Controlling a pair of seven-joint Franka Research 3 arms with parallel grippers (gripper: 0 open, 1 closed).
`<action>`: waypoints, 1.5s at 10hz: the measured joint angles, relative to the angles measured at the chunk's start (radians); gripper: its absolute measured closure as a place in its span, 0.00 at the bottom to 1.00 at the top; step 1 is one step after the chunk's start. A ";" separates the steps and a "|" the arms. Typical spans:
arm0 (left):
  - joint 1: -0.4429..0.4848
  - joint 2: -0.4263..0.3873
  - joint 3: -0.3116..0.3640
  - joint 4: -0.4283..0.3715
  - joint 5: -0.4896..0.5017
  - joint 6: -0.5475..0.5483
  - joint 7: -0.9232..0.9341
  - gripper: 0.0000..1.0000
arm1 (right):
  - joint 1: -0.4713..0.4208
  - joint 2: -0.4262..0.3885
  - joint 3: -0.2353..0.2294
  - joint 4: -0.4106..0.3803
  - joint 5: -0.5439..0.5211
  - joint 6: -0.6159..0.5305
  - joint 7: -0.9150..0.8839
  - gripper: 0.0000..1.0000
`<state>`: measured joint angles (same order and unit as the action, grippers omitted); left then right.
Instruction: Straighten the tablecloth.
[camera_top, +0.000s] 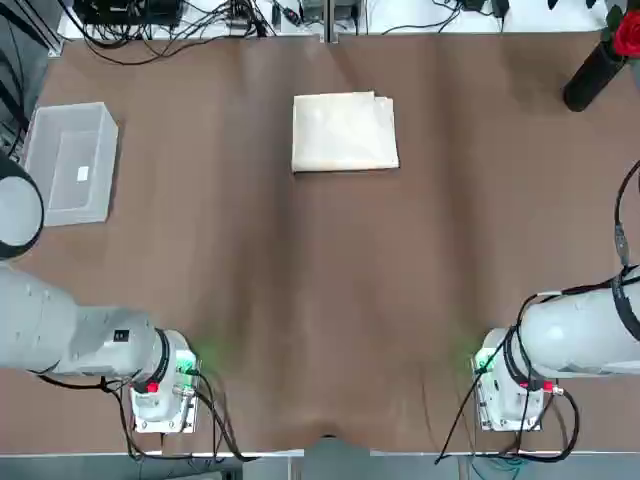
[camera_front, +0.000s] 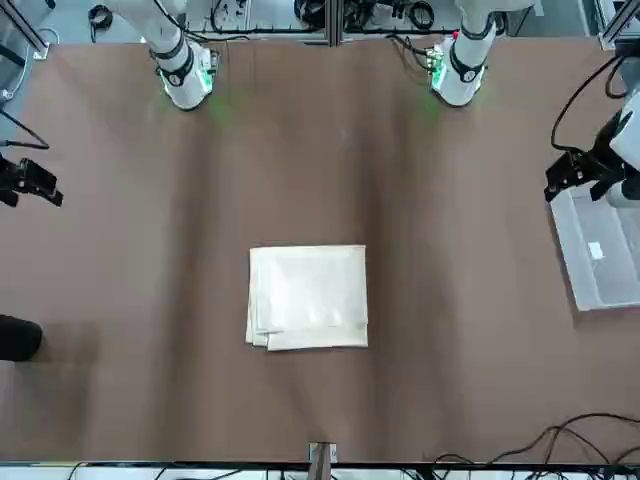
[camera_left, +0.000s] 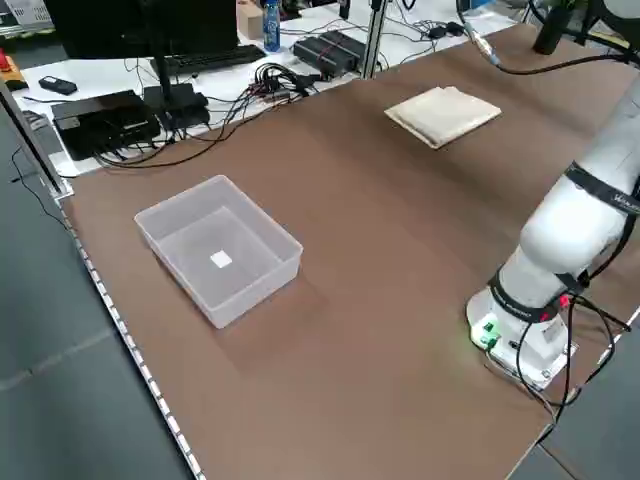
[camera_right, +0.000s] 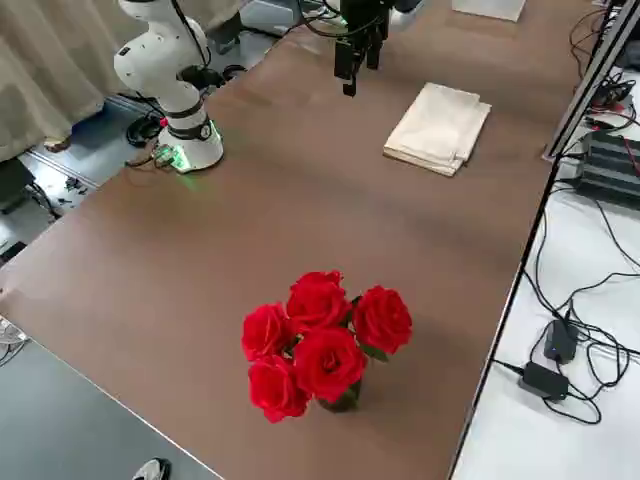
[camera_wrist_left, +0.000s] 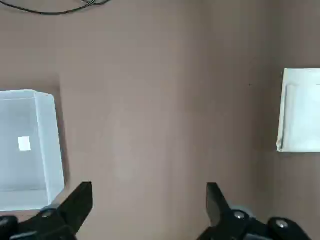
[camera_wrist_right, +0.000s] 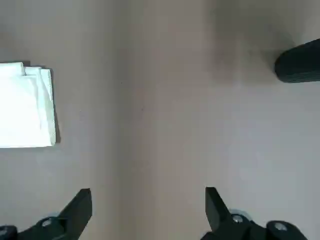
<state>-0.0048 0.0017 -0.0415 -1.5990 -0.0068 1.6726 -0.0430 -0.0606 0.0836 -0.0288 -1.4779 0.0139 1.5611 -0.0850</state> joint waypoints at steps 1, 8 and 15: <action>0.000 0.000 0.000 0.000 0.000 -0.002 0.000 0.00 | 0.000 0.000 0.000 0.000 0.000 0.000 0.000 0.00; -0.001 0.000 -0.001 0.020 0.000 -0.003 0.000 0.00 | 0.000 0.002 0.000 0.000 0.000 0.000 0.001 0.00; -0.055 0.188 -0.016 0.053 0.000 0.109 -0.003 0.00 | 0.001 0.012 0.000 -0.001 0.000 0.001 0.001 0.00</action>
<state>-0.0596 0.1895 -0.0573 -1.5462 -0.0070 1.7819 -0.0463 -0.0598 0.0961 -0.0283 -1.4786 0.0139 1.5621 -0.0838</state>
